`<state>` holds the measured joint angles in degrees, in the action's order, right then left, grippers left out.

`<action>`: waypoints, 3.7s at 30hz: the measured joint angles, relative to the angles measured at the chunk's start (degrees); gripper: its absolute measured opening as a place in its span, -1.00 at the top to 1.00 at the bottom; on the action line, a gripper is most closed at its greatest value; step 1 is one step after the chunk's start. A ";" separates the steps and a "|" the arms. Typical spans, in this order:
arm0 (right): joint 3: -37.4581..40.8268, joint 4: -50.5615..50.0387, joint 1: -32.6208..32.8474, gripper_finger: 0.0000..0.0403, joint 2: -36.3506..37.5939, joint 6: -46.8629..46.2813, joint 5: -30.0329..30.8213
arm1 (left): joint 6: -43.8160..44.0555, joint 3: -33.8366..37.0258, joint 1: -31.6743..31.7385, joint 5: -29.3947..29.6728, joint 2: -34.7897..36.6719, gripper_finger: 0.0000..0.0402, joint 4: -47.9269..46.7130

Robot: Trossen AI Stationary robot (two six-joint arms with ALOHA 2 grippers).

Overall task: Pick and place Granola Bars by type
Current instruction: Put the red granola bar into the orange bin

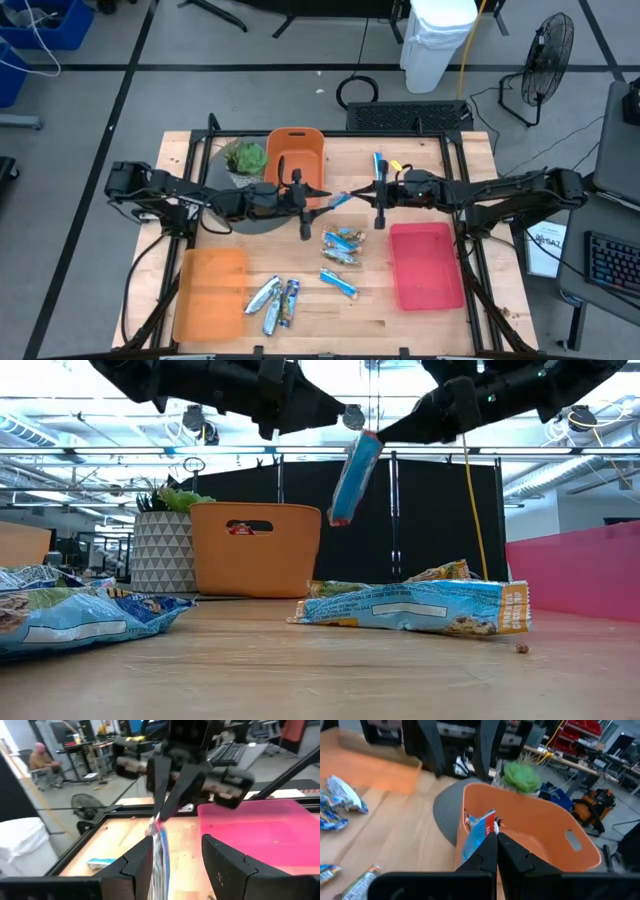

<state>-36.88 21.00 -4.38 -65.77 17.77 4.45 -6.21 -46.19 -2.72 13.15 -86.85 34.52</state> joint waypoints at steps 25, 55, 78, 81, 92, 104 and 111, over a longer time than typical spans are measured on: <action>0.02 0.49 0.00 1.00 0.83 0.95 -0.02 | 10.92 -0.07 2.58 -2.28 -5.69 0.14 4.63; 0.02 0.17 0.00 1.00 0.83 0.29 -0.03 | 12.41 -3.65 3.64 -3.54 -10.12 0.16 8.92; 0.01 -4.27 0.00 0.61 3.16 -2.61 5.26 | 9.81 -3.65 5.71 -8.22 -10.12 0.98 9.09; 0.02 -7.13 -0.04 0.36 6.14 -4.49 11.04 | 8.44 -3.65 5.71 -8.28 -10.09 0.99 9.09; 0.33 -22.62 0.00 0.02 18.73 -10.69 12.02 | -0.82 -3.57 5.71 -2.75 0.97 0.99 -4.86; 11.53 -21.09 -0.04 0.13 30.94 -12.27 13.63 | 5.10 14.08 12.72 -3.39 18.18 1.00 -0.64; 17.49 -13.64 -0.04 0.13 35.78 -12.60 13.55 | 16.40 22.21 17.29 -11.32 20.36 1.00 2.36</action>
<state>-19.40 7.35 -4.43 -30.00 5.17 18.00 10.19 -23.99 14.56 1.82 -66.49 36.88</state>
